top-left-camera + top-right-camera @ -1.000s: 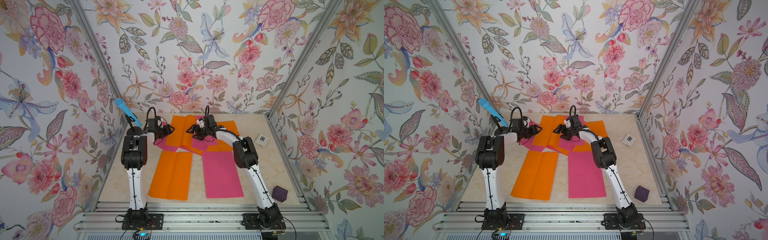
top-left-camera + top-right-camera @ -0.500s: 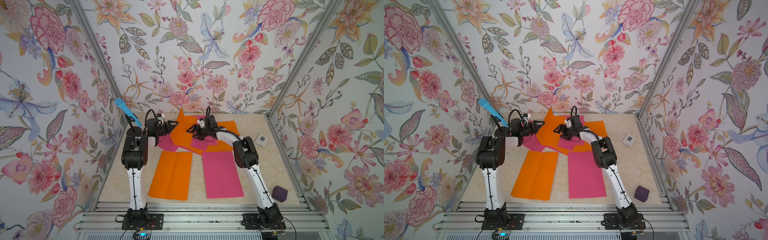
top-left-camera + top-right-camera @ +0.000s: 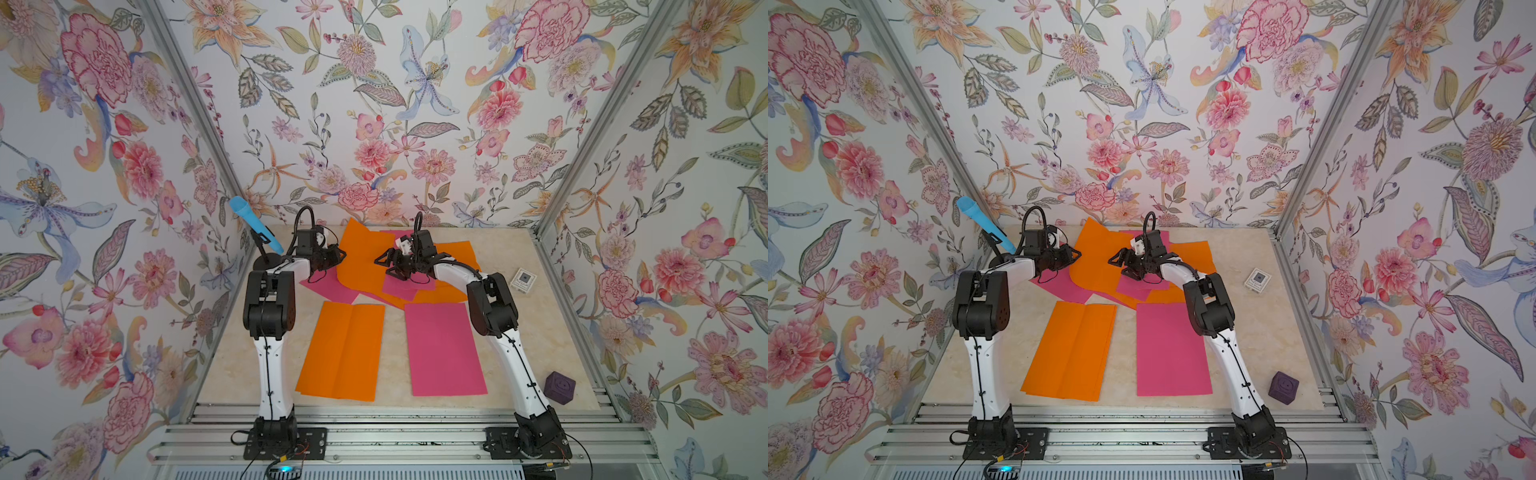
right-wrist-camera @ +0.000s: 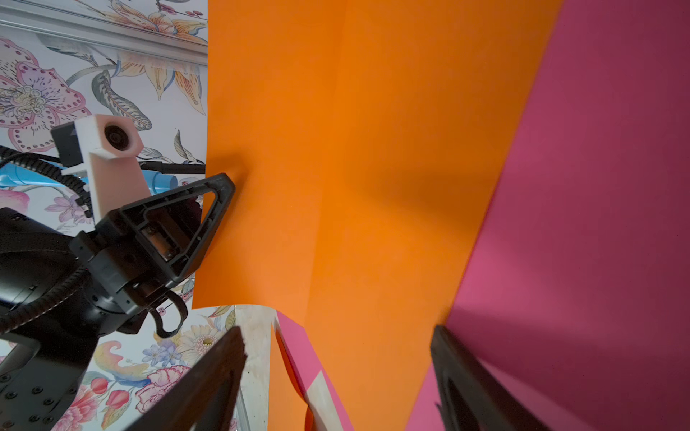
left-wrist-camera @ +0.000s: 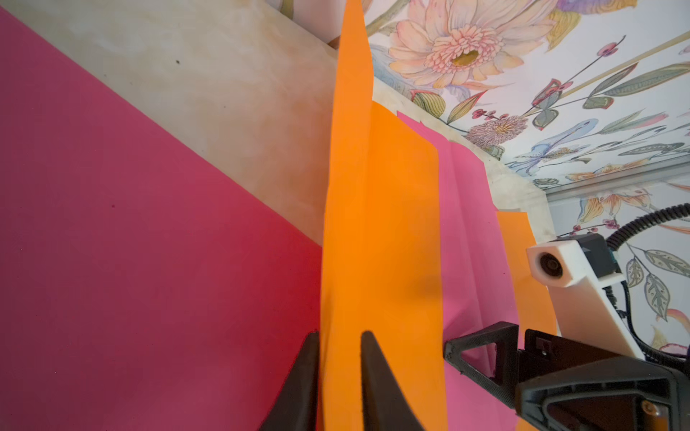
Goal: Sort the scattered colored papers by color
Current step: Pick up the colored paper.
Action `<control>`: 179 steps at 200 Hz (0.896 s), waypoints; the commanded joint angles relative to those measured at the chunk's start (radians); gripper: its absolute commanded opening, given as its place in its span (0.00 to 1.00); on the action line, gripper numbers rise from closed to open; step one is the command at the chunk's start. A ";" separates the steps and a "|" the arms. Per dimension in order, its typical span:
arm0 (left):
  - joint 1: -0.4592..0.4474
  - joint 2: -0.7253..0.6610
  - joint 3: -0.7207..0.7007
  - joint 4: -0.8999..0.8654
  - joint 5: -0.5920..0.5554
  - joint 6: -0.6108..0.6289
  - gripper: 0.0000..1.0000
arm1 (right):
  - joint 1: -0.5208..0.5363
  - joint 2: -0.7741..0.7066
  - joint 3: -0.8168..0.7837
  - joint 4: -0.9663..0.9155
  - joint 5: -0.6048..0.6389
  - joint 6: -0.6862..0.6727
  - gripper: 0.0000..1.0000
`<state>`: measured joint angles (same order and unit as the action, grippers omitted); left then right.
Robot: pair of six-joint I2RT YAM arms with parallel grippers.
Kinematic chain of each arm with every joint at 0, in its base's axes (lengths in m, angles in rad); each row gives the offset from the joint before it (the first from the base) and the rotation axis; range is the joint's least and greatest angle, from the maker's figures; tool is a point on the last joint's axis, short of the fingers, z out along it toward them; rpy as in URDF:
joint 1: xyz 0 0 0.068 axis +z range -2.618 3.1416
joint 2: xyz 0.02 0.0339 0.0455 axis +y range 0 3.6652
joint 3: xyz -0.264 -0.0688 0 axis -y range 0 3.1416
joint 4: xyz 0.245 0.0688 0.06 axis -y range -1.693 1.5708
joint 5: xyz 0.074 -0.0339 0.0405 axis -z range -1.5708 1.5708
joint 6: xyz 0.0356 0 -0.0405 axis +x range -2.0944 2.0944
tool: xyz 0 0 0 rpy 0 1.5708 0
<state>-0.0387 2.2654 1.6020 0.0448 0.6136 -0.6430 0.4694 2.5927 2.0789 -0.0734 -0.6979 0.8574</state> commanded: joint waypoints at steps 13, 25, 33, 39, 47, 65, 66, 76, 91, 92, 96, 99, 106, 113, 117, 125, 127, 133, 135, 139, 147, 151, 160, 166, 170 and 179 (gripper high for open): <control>-0.004 0.002 0.073 -0.097 -0.057 0.063 0.00 | -0.016 -0.032 -0.027 -0.042 0.021 0.000 0.80; -0.007 -0.002 0.100 -0.129 -0.061 0.076 0.01 | -0.021 -0.042 -0.029 -0.042 0.021 -0.001 0.80; -0.009 -0.005 0.116 -0.148 -0.058 0.085 0.08 | -0.025 -0.048 -0.029 -0.042 0.021 -0.001 0.81; -0.010 -0.006 0.128 -0.168 -0.056 0.094 0.13 | -0.026 -0.051 -0.031 -0.042 0.021 -0.001 0.81; -0.010 -0.008 0.146 -0.192 -0.054 0.105 0.23 | -0.030 -0.055 -0.034 -0.042 0.020 -0.002 0.81; -0.013 -0.021 0.154 -0.215 -0.054 0.112 0.27 | -0.034 -0.064 -0.044 -0.042 0.020 -0.003 0.81; -0.011 -0.022 0.152 -0.215 -0.054 0.112 0.28 | -0.034 -0.064 -0.044 -0.042 0.019 -0.003 0.81; -0.010 -0.023 0.150 -0.221 -0.048 0.115 0.29 | -0.037 -0.065 -0.048 -0.042 0.020 -0.001 0.81; -0.009 -0.013 0.154 -0.228 -0.037 0.117 0.20 | -0.037 -0.062 -0.046 -0.038 0.016 0.001 0.81; -0.008 -0.012 0.154 -0.229 -0.036 0.117 0.19 | -0.037 -0.062 -0.046 -0.037 0.016 0.001 0.81; -0.010 -0.009 0.156 -0.229 -0.031 0.115 0.16 | -0.037 -0.061 -0.047 -0.036 0.013 0.003 0.81; -0.010 -0.004 0.159 -0.228 -0.024 0.113 0.14 | -0.037 -0.061 -0.048 -0.036 0.012 0.005 0.81; -0.011 0.005 0.159 -0.219 -0.005 0.105 0.09 | -0.037 -0.062 -0.048 -0.034 0.009 0.005 0.81; -0.010 0.014 0.163 -0.215 0.004 0.098 0.02 | -0.037 -0.064 -0.049 -0.032 0.007 0.006 0.81; -0.010 0.020 0.167 -0.216 0.005 0.095 0.00 | -0.037 -0.067 -0.049 -0.032 0.005 0.006 0.81; -0.008 0.028 0.173 -0.215 0.005 0.086 0.00 | -0.037 -0.072 -0.049 -0.033 0.003 0.005 0.81; -0.010 0.030 0.172 -0.212 0.006 0.084 0.00 | -0.036 -0.073 -0.049 -0.033 0.003 0.004 0.81; -0.011 0.029 0.170 -0.201 0.007 0.077 0.00 | -0.037 -0.076 -0.047 -0.034 0.002 0.001 0.81; -0.012 0.030 0.169 -0.199 0.007 0.075 0.00 | -0.038 -0.077 -0.046 -0.033 0.002 0.002 0.81; -0.013 0.030 0.167 -0.196 0.004 0.071 0.00 | -0.038 -0.079 -0.045 -0.033 -0.001 0.000 0.81; -0.014 0.028 0.170 -0.191 -0.002 0.063 0.00 | -0.041 -0.084 -0.043 -0.034 -0.004 -0.001 0.81; -0.018 0.027 0.172 -0.191 -0.004 0.061 0.00 | -0.042 -0.087 -0.043 -0.034 -0.006 -0.001 0.81; -0.021 0.024 0.185 -0.197 -0.012 0.057 0.00 | -0.046 -0.095 -0.045 -0.034 -0.008 -0.006 0.81; -0.024 0.020 0.202 -0.211 -0.020 0.060 0.00 | -0.049 -0.103 -0.050 -0.034 -0.010 -0.008 0.81; -0.026 0.016 0.214 -0.214 -0.017 0.058 0.00 | -0.050 -0.108 -0.053 -0.034 -0.009 -0.010 0.81; -0.031 0.004 0.223 -0.205 0.000 0.040 0.00 | -0.058 -0.121 -0.065 -0.034 -0.008 -0.012 0.81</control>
<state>-0.0509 2.2715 1.7630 -0.1604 0.5972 -0.5758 0.4309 2.5587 2.0403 -0.0895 -0.6998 0.8566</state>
